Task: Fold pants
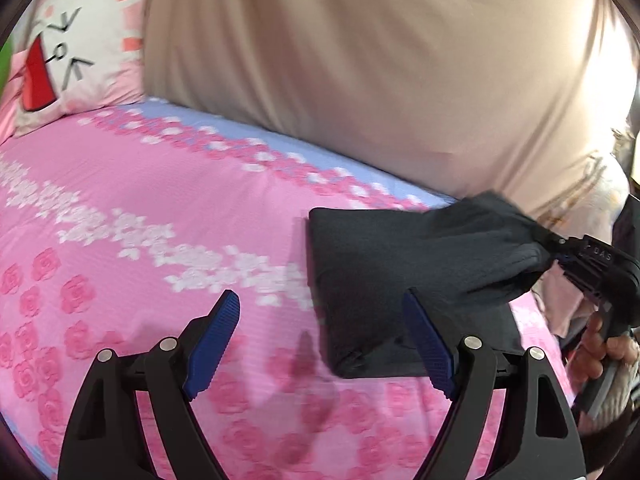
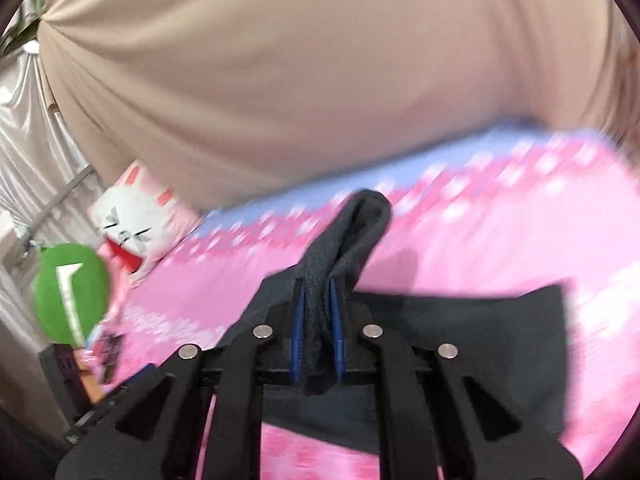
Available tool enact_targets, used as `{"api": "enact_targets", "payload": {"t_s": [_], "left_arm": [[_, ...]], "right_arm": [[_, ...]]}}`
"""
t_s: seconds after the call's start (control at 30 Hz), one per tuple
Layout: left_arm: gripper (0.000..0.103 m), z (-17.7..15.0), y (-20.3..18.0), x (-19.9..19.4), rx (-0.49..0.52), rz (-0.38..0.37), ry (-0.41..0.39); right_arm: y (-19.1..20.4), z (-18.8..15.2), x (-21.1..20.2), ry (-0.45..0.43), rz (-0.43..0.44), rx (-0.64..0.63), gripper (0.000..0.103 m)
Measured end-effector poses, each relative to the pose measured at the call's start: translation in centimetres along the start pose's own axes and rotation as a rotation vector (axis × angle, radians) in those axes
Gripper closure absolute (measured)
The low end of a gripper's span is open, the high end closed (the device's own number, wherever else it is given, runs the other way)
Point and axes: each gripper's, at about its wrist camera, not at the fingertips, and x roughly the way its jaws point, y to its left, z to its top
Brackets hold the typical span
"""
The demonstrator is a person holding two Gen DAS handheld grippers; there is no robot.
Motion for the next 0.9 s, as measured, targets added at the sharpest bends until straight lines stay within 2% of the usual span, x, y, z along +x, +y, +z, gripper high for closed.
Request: {"api": "enact_targets", "payload": {"t_s": [0.07, 0.17, 0.2, 0.3, 0.37, 0.4, 0.43, 0.5, 0.53, 0.57, 0.63, 0.67, 0.7, 0.73, 0.8, 0.9], "left_arm": [[0.019, -0.4, -1.4, 1.0, 0.017, -0.042, 0.03], [0.019, -1.4, -3.3, 3.3, 0.03, -0.087, 0.102], [0.019, -1.7, -4.0, 4.2, 0.037, -0.09, 0.127], [0.019, -2.3, -5.8, 6.2, 0.048, -0.094, 0.181], [0.019, -2.4, -6.5, 6.7, 0.041, -0.122, 0.201], [0.019, -2.4, -6.9, 6.8, 0.04, -0.127, 0.2], [0.019, -2.5, -7.1, 6.8, 0.043, -0.126, 0.196], [0.019, -2.6, -7.6, 6.7, 0.057, -0.117, 0.187], [0.019, -2.7, -7.8, 6.7, 0.06, -0.113, 0.186], [0.019, -2.7, -7.9, 6.8, 0.06, -0.111, 0.187], [0.019, -2.8, -8.0, 6.9, 0.061, -0.106, 0.193], [0.019, -2.8, -8.1, 6.9, 0.062, -0.103, 0.192], [0.019, -2.7, -8.2, 6.9, 0.065, -0.1, 0.192], [0.019, -2.5, -8.2, 6.8, 0.068, -0.098, 0.189], [0.019, -2.1, -8.4, 6.4, 0.07, -0.104, 0.174], [0.018, -1.5, -8.4, 5.8, 0.066, -0.127, 0.151]], "right_arm": [[-3.3, -1.4, -0.1, 0.027, -0.087, 0.035, 0.092], [-10.0, -6.4, 2.9, 0.164, -0.223, 0.164, 0.092], [-11.1, -7.5, 3.3, 0.181, -0.244, 0.187, 0.093], [-13.6, -8.6, 2.5, 0.154, -0.14, 0.296, 0.092], [-14.0, -8.0, 2.2, 0.135, -0.104, 0.311, 0.086], [-13.9, -7.5, 2.4, 0.138, -0.101, 0.298, 0.079], [-14.0, -7.3, 2.7, 0.144, -0.096, 0.289, 0.062], [-14.0, -7.0, 3.8, 0.165, -0.055, 0.276, 0.038], [-13.9, -7.0, 4.6, 0.177, -0.036, 0.273, 0.037], [-13.6, -7.1, 5.4, 0.19, -0.024, 0.27, 0.037], [-12.6, -7.2, 6.8, 0.217, -0.034, 0.22, 0.065], [-11.7, -7.1, 6.9, 0.211, -0.075, 0.178, 0.069], [-10.8, -6.6, 6.3, 0.189, -0.086, 0.134, 0.083], [-10.2, -6.0, 5.4, 0.161, -0.073, 0.119, 0.088], [-9.6, -4.6, 2.4, 0.084, -0.05, 0.12, 0.09], [-10.0, -4.4, -0.4, 0.03, -0.151, 0.07, 0.089]]}}
